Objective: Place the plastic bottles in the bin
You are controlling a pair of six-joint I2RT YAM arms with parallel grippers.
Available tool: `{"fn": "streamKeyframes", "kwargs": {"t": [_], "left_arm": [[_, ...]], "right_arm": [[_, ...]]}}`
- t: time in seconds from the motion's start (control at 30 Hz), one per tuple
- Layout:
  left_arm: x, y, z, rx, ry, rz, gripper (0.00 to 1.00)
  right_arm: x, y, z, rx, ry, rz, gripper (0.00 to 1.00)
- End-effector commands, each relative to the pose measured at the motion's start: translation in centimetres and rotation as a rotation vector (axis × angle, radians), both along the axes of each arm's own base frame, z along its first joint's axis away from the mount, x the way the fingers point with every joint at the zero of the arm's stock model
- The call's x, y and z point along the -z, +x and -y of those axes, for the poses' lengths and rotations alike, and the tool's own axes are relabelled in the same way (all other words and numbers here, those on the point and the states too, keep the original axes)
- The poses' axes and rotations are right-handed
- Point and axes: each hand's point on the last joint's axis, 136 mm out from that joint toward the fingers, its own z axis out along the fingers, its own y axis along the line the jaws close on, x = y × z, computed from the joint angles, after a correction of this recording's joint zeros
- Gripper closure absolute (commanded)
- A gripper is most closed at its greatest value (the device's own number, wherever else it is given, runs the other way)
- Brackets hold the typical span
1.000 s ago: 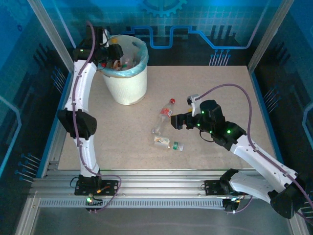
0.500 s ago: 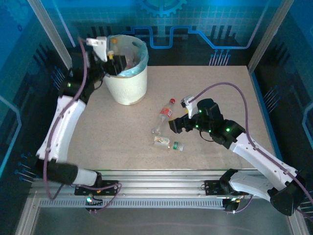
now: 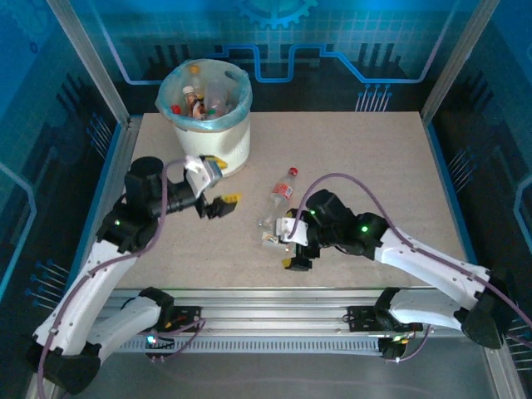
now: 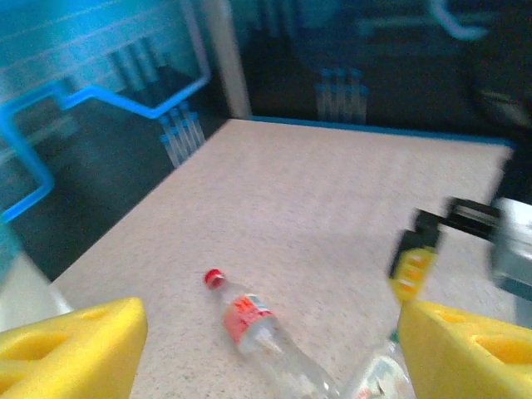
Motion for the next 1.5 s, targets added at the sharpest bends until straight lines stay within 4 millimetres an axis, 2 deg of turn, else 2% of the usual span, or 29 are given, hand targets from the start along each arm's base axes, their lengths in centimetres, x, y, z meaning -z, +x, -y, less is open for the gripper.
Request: {"fn": "streamKeyframes", "kwargs": {"t": [0.0,0.1,0.17,0.33,0.63,0.87,1.0,1.2,1.37,1.47], "left_arm": [[1.7,-4.8,1.4,0.253,0.079,0.132,0.18],[2.8,-6.0,1.1,0.278,0.088,0.098,0.18],[4.5,-6.6,0.8,0.28,0.123,0.051,0.18],[7.2,-6.4,0.3,0.24,0.138,0.021,0.17],[7.5,-5.0,0.0,0.167,0.13,0.066,0.15],[7.8,-4.9,0.0,0.161,0.13,0.057,0.15],[7.4,-4.5,-0.1,0.14,0.129,0.076,0.15],[6.6,-4.2,-0.1,0.119,0.11,0.093,0.16],[5.2,-4.0,-0.1,0.102,0.072,0.115,0.16],[3.7,-4.2,-0.1,0.098,0.035,0.133,0.13]], "right_arm": [[2.3,-0.8,0.6,-0.084,-0.107,-0.004,0.01],[4.0,-0.4,0.7,-0.08,-0.168,-0.024,0.01],[5.1,-0.1,0.7,-0.079,-0.218,-0.034,0.02],[7.1,1.9,0.8,-0.001,-0.311,-0.027,0.03],[9.8,5.5,0.2,0.142,-0.379,0.011,0.05],[12.7,6.5,-0.3,0.182,-0.427,-0.034,0.16],[13.0,6.6,-0.4,0.182,-0.422,-0.035,0.27],[11.9,5.8,-0.3,0.15,-0.399,-0.052,0.48],[11.3,3.9,0.0,0.1,-0.398,-0.119,0.56],[10.1,3.1,-0.1,0.085,-0.358,-0.138,0.56]]}}
